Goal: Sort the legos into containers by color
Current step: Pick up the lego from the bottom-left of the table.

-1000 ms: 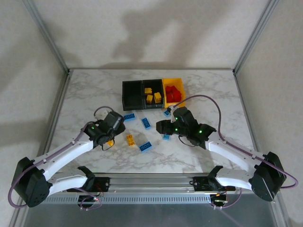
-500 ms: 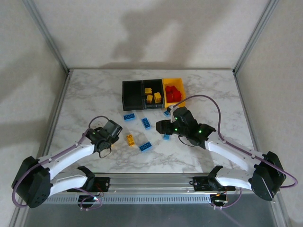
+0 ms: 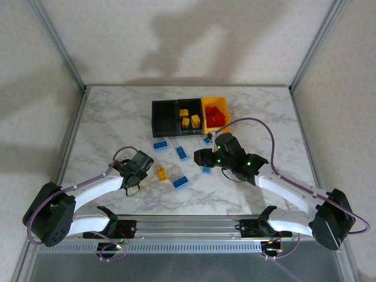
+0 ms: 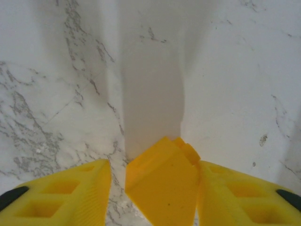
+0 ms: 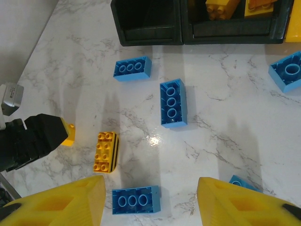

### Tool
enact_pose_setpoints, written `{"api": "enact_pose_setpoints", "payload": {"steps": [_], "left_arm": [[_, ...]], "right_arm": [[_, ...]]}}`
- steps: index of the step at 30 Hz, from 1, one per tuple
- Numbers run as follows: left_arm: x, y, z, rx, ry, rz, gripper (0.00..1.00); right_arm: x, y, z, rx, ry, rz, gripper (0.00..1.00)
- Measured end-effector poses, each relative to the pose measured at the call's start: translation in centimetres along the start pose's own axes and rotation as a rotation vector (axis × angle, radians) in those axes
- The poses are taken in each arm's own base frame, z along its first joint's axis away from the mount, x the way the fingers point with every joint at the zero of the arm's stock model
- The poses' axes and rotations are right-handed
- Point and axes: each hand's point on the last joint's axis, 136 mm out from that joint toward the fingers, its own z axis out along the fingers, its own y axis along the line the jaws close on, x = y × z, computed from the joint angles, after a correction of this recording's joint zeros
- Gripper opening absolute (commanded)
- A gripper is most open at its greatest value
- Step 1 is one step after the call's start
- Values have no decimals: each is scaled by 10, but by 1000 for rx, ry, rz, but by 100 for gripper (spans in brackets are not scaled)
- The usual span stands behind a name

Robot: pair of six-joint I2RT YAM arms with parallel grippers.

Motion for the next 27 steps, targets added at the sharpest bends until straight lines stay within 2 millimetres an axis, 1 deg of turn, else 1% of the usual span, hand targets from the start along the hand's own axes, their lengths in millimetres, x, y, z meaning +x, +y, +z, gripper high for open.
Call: {"api": "enact_pose_setpoints", "payload": {"steps": [2, 6, 13, 16, 18, 21, 23, 27], "left_arm": [[-1, 0, 2, -4, 0, 6, 36], [-4, -1, 3, 2, -8, 10, 32], [-5, -4, 2, 12, -5, 25, 29], [-7, -11, -2, 33, 4, 26, 28], [-12, -22, -7, 60, 2, 20, 28], [-26, -46, -21, 119, -18, 7, 29], [-38, -68, -31, 160, -34, 5, 29], [-55, -107, -42, 211, -52, 18, 28]], "right_arm": [[0, 0, 0, 0, 0, 0, 54], [0, -1, 0, 5, -3, 0, 54], [-2, -3, 0, 17, -10, 0, 54], [-2, -4, 0, 21, -12, 0, 54], [-3, -4, 0, 22, -15, 0, 54], [-4, -2, -3, 17, -23, 0, 54], [-7, -1, -7, 13, -37, -1, 54], [-13, -1, -15, 17, -68, 2, 54]]}}
